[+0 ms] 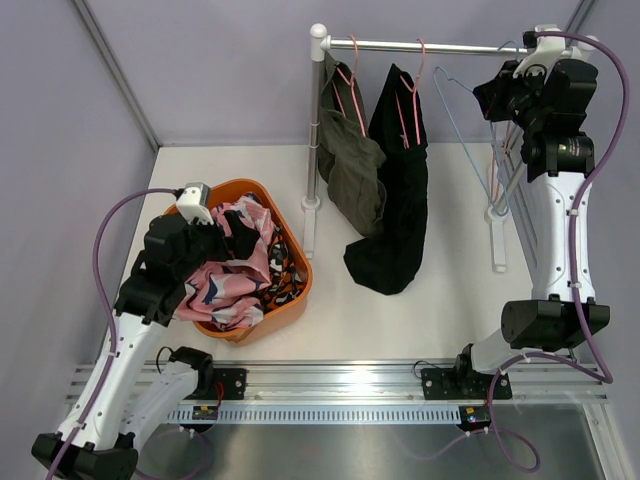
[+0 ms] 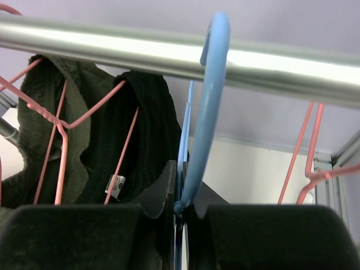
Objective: Remove the shorts from the hanger
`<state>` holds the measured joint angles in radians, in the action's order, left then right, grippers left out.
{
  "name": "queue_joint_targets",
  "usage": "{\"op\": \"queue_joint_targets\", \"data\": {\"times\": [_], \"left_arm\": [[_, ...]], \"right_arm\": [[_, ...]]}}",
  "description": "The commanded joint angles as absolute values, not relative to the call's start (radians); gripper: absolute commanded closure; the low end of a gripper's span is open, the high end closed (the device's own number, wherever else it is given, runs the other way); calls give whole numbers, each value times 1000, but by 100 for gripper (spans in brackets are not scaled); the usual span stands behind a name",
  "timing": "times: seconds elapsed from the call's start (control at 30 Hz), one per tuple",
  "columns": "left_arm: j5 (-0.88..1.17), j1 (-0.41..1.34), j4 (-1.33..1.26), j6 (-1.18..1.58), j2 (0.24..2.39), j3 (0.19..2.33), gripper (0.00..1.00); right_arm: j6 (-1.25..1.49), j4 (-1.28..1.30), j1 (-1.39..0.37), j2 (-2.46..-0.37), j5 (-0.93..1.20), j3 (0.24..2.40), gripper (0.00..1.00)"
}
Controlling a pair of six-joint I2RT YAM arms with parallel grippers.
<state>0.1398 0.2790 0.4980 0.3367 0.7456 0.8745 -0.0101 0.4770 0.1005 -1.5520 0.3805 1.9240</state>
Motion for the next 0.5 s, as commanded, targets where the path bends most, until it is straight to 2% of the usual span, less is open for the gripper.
{"op": "queue_joint_targets", "data": {"times": [0.0, 0.47], "left_arm": [[167, 288, 448, 324, 733, 873, 1], [166, 301, 453, 321, 735, 874, 1]], "right_arm": [[-5, 394, 104, -1528, 436, 1922, 100], [-6, 449, 104, -1621, 413, 2048, 100]]}}
